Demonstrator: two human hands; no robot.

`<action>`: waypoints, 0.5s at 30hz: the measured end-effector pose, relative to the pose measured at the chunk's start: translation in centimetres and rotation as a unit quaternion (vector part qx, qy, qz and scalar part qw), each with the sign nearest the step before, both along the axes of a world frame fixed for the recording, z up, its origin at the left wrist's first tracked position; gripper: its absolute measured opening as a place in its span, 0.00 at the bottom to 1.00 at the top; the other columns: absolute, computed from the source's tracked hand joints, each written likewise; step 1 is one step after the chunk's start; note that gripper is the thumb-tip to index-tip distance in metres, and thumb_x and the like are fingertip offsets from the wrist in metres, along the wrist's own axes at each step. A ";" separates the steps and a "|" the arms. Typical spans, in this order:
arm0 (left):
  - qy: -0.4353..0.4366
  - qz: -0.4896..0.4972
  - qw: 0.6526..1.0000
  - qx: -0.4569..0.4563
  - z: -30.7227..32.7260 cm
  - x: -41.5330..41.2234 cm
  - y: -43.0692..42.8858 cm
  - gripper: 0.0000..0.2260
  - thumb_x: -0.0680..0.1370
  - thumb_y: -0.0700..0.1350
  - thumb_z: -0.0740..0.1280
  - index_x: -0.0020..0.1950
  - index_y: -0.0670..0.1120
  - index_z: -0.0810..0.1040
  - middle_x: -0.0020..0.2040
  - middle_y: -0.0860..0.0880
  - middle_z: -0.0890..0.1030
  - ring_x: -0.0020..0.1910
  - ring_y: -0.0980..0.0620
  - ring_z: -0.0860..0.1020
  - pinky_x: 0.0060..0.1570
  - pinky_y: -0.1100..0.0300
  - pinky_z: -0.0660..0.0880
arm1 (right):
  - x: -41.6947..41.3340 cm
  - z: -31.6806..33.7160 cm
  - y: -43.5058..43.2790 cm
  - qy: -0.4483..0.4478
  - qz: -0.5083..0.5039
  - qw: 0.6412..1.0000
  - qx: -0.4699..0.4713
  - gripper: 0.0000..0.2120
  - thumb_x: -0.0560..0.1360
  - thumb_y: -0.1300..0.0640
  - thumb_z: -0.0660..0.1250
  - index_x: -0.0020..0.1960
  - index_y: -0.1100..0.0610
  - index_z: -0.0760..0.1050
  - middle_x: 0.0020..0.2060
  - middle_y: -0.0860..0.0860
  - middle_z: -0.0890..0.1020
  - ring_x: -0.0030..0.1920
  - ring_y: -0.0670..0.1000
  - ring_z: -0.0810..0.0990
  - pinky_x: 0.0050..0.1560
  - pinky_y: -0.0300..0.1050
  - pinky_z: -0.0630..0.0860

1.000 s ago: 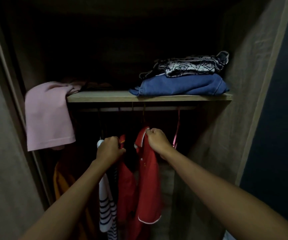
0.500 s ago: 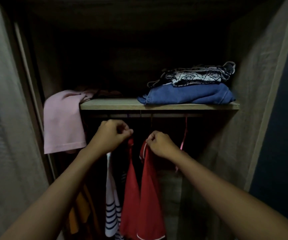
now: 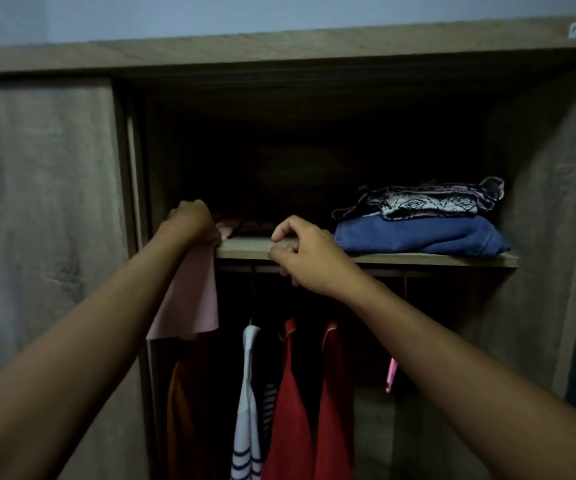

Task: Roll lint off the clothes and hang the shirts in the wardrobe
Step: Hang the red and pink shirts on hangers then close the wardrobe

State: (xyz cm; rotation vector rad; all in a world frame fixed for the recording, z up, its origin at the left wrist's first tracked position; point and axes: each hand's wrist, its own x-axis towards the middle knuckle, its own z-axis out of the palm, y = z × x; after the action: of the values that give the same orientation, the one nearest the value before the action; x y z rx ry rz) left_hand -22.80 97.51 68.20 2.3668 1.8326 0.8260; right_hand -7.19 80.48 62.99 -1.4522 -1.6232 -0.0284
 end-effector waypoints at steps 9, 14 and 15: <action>-0.033 -0.209 0.974 0.080 -1.4 -2.8 -4.8 0.11 0.71 0.47 0.76 0.43 0.40 0.84 0.38 0.38 0.81 0.37 0.49 0.77 0.36 0.57 0.70 | 1.1 3.3 3.6 0.001 -0.095 0.995 0.019 0.11 0.75 0.45 0.70 0.47 0.52 0.76 0.37 0.49 0.83 0.39 0.51 0.83 0.44 0.46 0.80; -0.022 -0.345 0.933 0.098 -2.8 -2.6 -9.6 0.10 0.70 0.45 0.77 0.41 0.39 0.83 0.30 0.45 0.72 0.30 0.58 0.65 0.30 0.60 0.63 | 0.2 6.0 4.5 -0.020 -0.134 0.988 -0.079 0.28 0.74 0.33 0.66 0.45 0.60 0.79 0.39 0.54 0.83 0.39 0.53 0.81 0.33 0.41 0.72; -0.017 -0.365 0.925 0.104 -3.2 -2.4 -10.6 0.11 0.70 0.43 0.77 0.38 0.37 0.80 0.28 0.48 0.68 0.28 0.57 0.64 0.28 0.63 0.59 | -0.3 6.2 4.4 -0.023 -0.128 0.986 -0.108 0.30 0.73 0.31 0.66 0.42 0.61 0.78 0.37 0.54 0.82 0.36 0.52 0.80 0.31 0.41 0.69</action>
State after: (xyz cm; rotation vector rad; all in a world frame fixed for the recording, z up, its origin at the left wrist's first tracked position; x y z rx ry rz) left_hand -25.24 86.90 65.00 2.8032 0.7312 0.9576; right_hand -7.50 84.91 69.22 -1.8340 -1.5017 -0.0324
